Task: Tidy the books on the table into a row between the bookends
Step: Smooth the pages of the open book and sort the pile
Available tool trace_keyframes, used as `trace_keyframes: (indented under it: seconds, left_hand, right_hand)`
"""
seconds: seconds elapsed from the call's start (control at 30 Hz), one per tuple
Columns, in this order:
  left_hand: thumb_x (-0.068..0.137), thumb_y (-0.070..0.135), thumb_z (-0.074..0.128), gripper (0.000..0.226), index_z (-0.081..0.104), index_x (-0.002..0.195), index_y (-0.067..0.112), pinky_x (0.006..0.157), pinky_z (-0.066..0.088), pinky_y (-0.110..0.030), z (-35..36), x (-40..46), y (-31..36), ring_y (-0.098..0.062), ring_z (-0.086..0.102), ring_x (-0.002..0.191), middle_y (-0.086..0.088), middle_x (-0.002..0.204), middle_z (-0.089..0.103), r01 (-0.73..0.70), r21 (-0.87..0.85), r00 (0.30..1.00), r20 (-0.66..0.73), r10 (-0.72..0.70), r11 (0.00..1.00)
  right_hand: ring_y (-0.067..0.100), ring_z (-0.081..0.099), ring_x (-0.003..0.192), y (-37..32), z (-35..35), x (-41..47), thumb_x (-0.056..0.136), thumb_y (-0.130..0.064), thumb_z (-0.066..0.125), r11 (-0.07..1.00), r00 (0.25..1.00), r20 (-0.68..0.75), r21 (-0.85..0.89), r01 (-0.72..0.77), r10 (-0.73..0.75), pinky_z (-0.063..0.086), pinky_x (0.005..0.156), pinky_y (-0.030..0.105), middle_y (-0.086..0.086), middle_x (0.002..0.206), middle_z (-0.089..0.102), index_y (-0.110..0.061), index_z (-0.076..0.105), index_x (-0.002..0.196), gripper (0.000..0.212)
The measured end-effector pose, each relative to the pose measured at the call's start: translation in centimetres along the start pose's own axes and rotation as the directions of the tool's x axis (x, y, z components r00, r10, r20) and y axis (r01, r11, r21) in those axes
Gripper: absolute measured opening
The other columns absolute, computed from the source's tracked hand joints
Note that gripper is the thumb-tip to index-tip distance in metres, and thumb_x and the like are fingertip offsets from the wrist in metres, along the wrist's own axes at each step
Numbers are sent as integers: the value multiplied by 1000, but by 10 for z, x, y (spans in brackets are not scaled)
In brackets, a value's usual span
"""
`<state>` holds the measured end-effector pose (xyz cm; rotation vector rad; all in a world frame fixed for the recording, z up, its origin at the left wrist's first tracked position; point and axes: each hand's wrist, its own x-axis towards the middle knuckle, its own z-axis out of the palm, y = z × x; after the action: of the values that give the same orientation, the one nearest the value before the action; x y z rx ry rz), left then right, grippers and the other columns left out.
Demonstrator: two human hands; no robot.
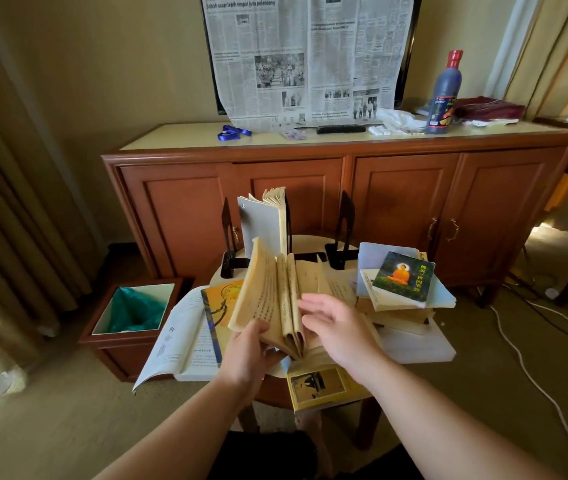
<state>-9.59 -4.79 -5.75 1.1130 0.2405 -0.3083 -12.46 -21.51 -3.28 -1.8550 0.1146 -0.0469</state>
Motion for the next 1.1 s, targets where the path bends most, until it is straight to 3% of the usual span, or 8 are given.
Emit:
trace_keyframes:
  seconds: [0.17, 0.27, 0.4, 0.6, 0.67, 0.77, 0.97, 1.1]
  left_hand:
    - [98, 3, 56, 25, 60, 123, 3, 94, 60, -52, -27, 1, 1, -33, 72, 104, -24, 109, 74, 16, 41, 998, -58, -14, 999]
    - [97, 6, 65, 28, 61, 123, 17, 92, 62, -49, -47, 4, 10, -29, 76, 103, -14, 109, 78, 22, 46, 998, -63, -19, 999]
    - [93, 21, 75, 39, 64, 130, 16, 97, 60, -50, -67, 7, 25, -25, 76, 106, -6, 110, 79, -45, 295, 999, -16, 51, 955]
    - [62, 72, 86, 98, 49, 139, 23, 83, 64, -32, -59, 17, 39, -12, 71, 105, 9, 125, 67, -39, 782, 981, -89, 173, 623]
    - [45, 93, 76, 127, 42, 147, 24, 92, 62, -37, -53, 20, 41, -16, 67, 116, 5, 138, 62, -32, 853, 979, -78, 188, 520]
    - [51, 100, 63, 145, 23, 161, 15, 107, 52, -44, -35, 18, 41, -28, 49, 140, -8, 160, 40, 34, 933, 981, -100, 168, 358]
    - [76, 71, 76, 119, 13, 165, 23, 117, 42, -48, -19, 28, 41, -33, 38, 147, -11, 165, 28, 8, 936, 983, -72, 167, 353]
    - [91, 40, 70, 73, 39, 157, 37, 126, 22, -53, -19, 31, 35, -25, 13, 158, 3, 170, 21, -310, 945, 925, 274, 262, 104]
  right_hand:
    - [-1, 65, 105, 6, 21, 4, 99, -23, 65, 934, 994, -21, -345, 89, -103, 55, 88, 17, -14, 126, 69, -26, 63, 139, 40]
    - [4, 64, 108, 9, 29, 5, 101, -31, 60, 879, 991, 22, -459, 125, -129, 55, 92, 23, -11, 134, 64, -27, 60, 143, 42]
    - [11, 52, 121, 3, 31, 2, 104, -35, 54, 764, 977, 66, -614, 200, -203, 51, 101, 32, -13, 135, 63, -29, 58, 145, 42]
    - [17, 44, 122, -6, 24, -5, 104, -53, 41, 485, 956, 140, -837, 254, -258, 42, 99, 41, -19, 137, 62, -35, 63, 136, 43]
    - [19, 41, 124, -4, 22, -6, 101, -57, 40, 453, 960, 144, -858, 243, -242, 38, 98, 43, -19, 139, 58, -37, 62, 134, 44]
    - [18, 38, 123, -1, 20, -8, 98, -57, 44, 431, 955, 152, -866, 253, -256, 35, 95, 43, -19, 136, 56, -38, 61, 129, 40]
    - [21, 38, 125, 7, 14, -8, 97, -55, 50, 437, 949, 131, -864, 251, -285, 35, 95, 43, -13, 144, 52, -36, 63, 132, 41]
    - [23, 35, 131, 14, 10, -8, 94, -52, 56, 433, 956, 102, -875, 217, -274, 33, 102, 47, -9, 152, 44, -34, 63, 133, 44]
